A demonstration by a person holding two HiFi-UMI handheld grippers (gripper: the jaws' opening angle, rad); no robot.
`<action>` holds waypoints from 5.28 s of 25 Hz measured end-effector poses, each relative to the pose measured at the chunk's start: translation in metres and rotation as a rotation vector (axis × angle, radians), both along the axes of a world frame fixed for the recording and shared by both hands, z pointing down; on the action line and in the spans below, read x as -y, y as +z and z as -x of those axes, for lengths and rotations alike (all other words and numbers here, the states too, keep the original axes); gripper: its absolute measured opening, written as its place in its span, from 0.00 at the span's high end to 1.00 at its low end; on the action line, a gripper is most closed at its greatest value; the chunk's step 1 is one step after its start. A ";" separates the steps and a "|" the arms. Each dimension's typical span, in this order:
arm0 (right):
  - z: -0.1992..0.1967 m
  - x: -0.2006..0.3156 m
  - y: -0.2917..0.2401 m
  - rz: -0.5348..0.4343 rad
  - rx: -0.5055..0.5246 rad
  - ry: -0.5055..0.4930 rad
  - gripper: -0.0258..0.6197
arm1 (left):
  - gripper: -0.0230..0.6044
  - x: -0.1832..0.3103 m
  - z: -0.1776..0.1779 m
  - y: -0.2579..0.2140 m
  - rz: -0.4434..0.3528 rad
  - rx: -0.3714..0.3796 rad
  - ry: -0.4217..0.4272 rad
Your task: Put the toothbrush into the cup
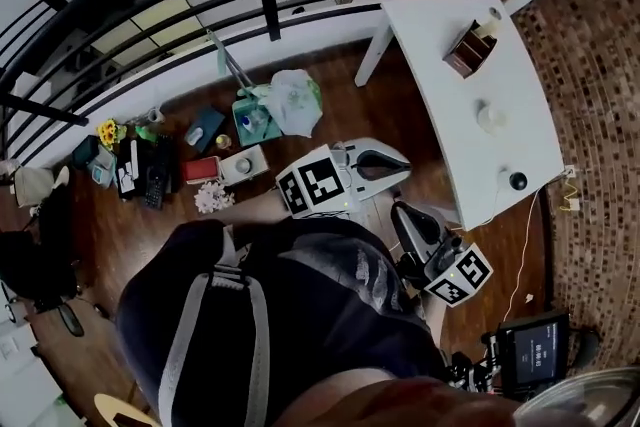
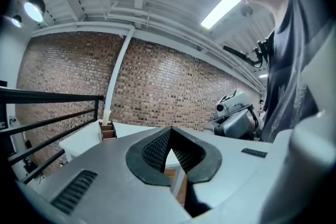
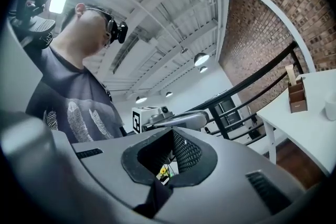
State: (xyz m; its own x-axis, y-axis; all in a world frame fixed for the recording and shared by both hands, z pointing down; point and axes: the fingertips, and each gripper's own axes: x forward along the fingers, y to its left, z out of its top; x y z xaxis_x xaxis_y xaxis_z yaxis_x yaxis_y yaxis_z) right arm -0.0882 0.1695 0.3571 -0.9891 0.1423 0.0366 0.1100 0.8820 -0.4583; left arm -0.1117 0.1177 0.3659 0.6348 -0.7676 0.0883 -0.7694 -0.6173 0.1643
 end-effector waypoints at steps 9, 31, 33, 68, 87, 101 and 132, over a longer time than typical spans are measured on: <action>0.056 0.008 0.001 -0.030 -0.031 -0.032 0.97 | 0.97 0.008 0.062 0.000 -0.016 0.005 -0.060; 0.045 0.078 0.005 -0.010 -0.075 -0.012 0.97 | 0.97 0.087 0.022 -0.006 0.010 0.051 0.017; 0.041 0.082 0.005 -0.010 -0.078 -0.016 0.97 | 0.97 0.093 0.014 -0.008 0.008 0.061 0.034; -0.112 0.205 0.014 0.102 0.044 -0.010 0.97 | 0.97 0.217 -0.118 -0.008 0.087 0.191 -0.023; -0.092 0.258 0.020 0.022 -0.047 0.186 0.97 | 0.97 0.273 -0.077 -0.003 0.027 0.165 0.074; -0.013 0.304 0.015 -0.037 -0.177 0.283 0.97 | 0.97 0.340 0.014 0.001 -0.048 0.183 0.124; -0.004 0.313 0.022 -0.074 -0.233 0.486 0.97 | 0.85 0.500 0.091 0.130 0.088 0.421 0.031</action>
